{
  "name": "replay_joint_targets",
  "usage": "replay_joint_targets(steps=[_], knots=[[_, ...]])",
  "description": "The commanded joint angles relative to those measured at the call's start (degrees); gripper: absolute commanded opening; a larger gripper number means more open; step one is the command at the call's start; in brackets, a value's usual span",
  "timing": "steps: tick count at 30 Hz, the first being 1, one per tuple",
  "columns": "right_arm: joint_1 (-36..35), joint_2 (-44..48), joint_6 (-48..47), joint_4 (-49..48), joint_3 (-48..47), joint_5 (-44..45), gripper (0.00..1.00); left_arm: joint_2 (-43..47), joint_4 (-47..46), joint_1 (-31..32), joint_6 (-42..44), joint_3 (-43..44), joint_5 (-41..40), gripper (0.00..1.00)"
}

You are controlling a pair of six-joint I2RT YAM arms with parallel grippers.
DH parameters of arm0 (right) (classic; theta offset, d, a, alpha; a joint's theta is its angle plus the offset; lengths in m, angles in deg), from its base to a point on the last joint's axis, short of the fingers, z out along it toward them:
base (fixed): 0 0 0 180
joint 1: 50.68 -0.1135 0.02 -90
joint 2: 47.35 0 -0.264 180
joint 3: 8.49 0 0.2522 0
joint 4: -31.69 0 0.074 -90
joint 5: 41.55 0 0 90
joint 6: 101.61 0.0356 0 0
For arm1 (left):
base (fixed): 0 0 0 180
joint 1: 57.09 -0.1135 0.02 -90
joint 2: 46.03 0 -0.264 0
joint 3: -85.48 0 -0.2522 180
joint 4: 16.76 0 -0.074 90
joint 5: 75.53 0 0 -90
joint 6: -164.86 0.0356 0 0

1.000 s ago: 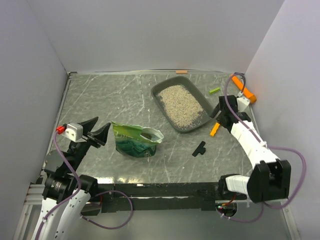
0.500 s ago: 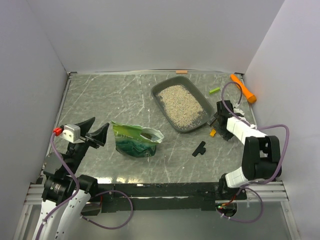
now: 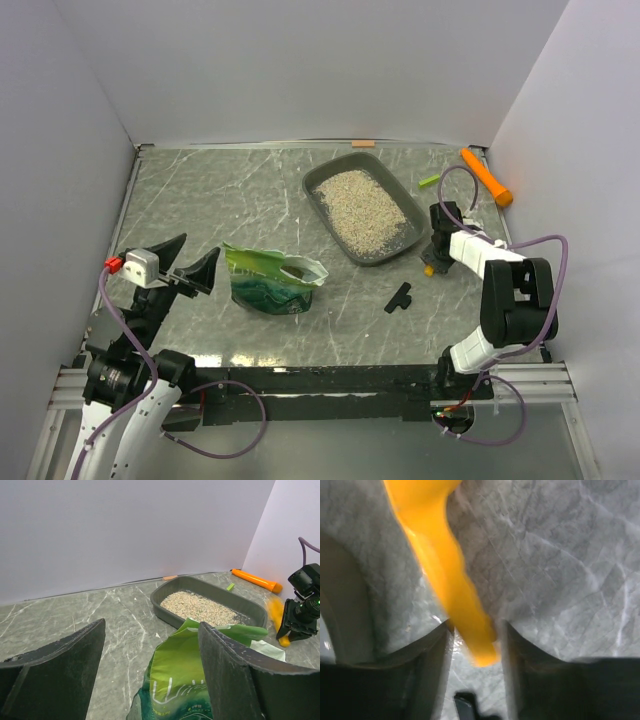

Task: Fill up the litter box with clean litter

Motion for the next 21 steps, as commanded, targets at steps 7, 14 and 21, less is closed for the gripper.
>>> replay_joint_targets(steps=[7,14,21], knots=[[0.37,2.30,0.16,1.00,-1.32,2.66,0.00,0.71,-0.58,0.28,0.11,1.30,-0.46,0.78],[-3.04,15.82,-3.25,3.29,-1.75,4.86,0.00,0.19,-1.19,0.19,0.46,1.57,0.94,0.77],[-16.23,28.75,-16.52,3.64,-9.49,-3.96,0.00,-2.97,-0.41,0.19,-0.24,4.80,4.46,0.76]])
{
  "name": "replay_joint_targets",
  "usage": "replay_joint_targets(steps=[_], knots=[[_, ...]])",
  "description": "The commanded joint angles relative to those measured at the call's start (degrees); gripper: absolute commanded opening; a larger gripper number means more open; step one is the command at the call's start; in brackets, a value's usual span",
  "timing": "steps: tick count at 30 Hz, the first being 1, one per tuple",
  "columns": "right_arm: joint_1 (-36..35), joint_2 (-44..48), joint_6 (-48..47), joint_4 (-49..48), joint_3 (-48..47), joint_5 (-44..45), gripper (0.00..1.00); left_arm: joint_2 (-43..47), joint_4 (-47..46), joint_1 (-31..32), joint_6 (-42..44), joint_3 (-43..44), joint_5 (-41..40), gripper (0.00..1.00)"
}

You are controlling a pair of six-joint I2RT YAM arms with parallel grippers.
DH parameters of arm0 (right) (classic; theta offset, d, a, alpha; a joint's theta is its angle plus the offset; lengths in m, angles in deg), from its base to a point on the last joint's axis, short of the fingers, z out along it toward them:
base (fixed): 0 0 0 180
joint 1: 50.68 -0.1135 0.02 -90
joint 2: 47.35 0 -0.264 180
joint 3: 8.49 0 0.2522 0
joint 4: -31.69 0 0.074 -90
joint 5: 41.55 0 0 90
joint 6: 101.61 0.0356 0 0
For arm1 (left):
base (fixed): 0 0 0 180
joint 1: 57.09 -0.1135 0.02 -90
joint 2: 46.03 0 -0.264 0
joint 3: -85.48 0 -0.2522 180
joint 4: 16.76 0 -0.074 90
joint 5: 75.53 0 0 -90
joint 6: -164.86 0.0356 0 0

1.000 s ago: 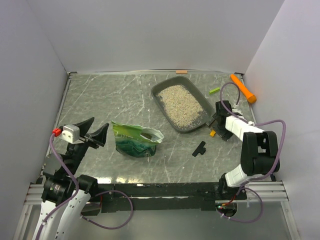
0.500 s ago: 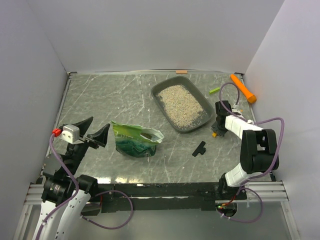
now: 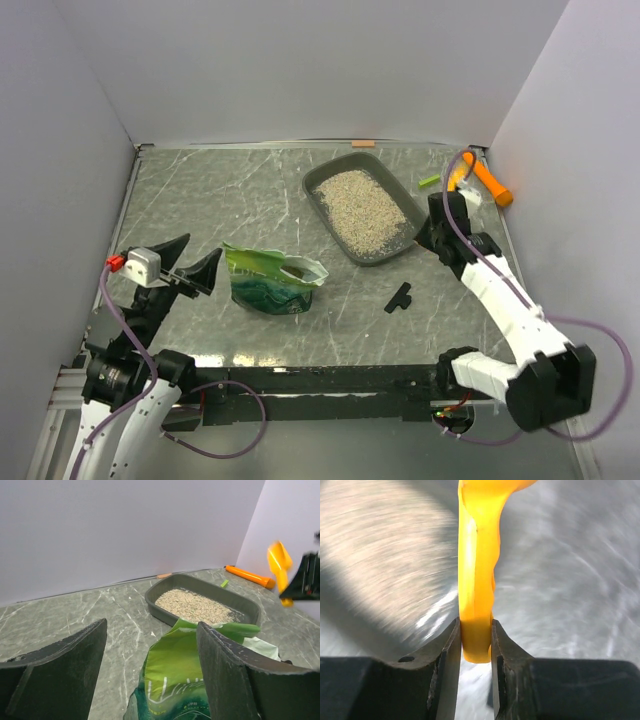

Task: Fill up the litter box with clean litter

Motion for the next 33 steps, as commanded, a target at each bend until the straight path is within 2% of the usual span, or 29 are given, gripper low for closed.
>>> replay_joint_targets(steps=[1,3,9,13,20,26,33], knots=[[-6.29,6.75,-11.05,-1.21,-6.91,-11.14,0.00,-4.78,0.31,0.19,-0.17,5.78,4.26,0.76],[-7.43,7.99,-15.53,-0.86,-9.63,-22.19,0.00,-7.17,3.38,0.10,-0.35,9.90,5.85,0.75],[-15.86,8.96,-25.82,3.36,-16.32,-34.46,0.00,-16.31,12.95,0.10,0.88,22.47,18.32,0.75],[-21.31,7.47,-30.82,6.42,-19.22,-46.39,0.00,-21.40,17.53,0.19,0.97,29.51,26.22,0.75],[-29.49,7.46,-35.84,13.28,-26.42,-55.47,0.00,-25.81,23.61,0.10,3.61,36.98,37.92,0.75],[-32.75,9.57,-36.81,19.25,-28.19,-59.43,0.00,-25.20,25.28,0.10,5.89,36.46,40.13,0.77],[-38.54,10.80,-37.08,23.48,-29.07,-55.84,0.00,-25.20,23.27,0.10,6.07,36.02,49.70,0.77]])
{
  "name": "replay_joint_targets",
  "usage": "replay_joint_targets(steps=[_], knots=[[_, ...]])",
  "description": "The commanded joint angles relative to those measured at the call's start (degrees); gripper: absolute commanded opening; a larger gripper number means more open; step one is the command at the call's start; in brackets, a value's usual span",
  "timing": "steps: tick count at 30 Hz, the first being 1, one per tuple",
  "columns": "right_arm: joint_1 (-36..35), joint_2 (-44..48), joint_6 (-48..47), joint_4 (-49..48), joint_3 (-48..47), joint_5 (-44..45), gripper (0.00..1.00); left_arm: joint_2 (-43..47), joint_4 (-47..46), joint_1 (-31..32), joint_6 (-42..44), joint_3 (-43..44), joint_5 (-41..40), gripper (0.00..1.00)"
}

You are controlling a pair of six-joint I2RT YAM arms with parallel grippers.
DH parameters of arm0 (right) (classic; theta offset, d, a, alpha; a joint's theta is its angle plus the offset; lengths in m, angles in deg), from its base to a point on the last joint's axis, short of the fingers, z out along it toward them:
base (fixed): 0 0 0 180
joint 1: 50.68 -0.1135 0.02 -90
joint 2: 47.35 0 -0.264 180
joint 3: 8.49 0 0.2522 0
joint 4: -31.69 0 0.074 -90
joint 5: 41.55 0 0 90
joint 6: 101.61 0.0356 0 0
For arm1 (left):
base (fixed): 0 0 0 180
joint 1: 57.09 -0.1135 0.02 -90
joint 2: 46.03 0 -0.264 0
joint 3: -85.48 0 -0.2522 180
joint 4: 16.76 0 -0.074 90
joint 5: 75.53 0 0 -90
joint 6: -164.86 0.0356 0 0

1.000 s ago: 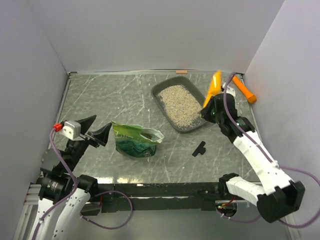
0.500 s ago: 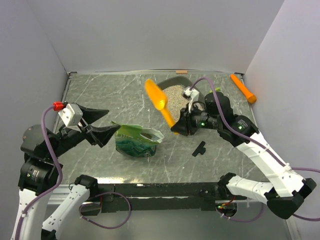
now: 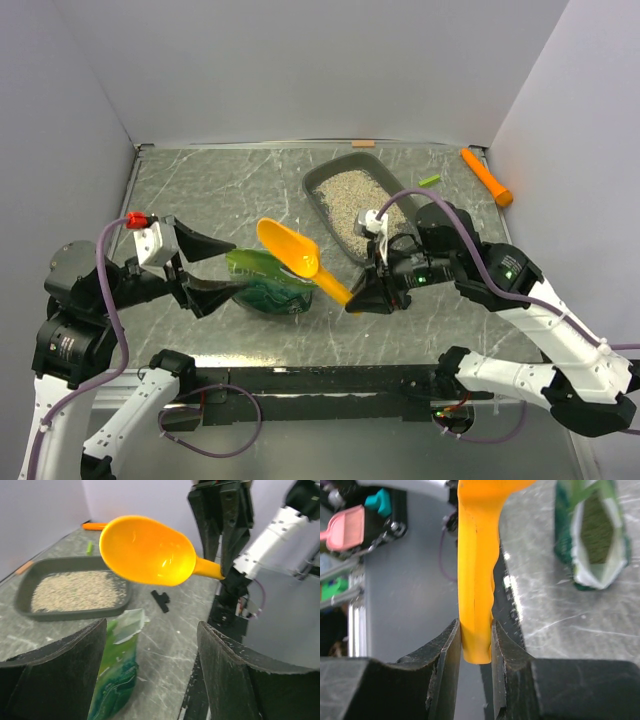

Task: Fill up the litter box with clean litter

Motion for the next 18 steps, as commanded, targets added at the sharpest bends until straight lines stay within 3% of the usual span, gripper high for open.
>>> replay_joint_targets(steps=[1,18], knots=[[-3.84,1.27,-1.28,2.94,-3.25,1.36,0.00,-0.06,-2.05,0.10,-0.40,0.61,9.31,0.77],[-14.83,0.49,-0.75,2.24,-2.82,7.78,0.00,-2.96,-2.93,0.10,-4.36,2.63,11.09,0.76]])
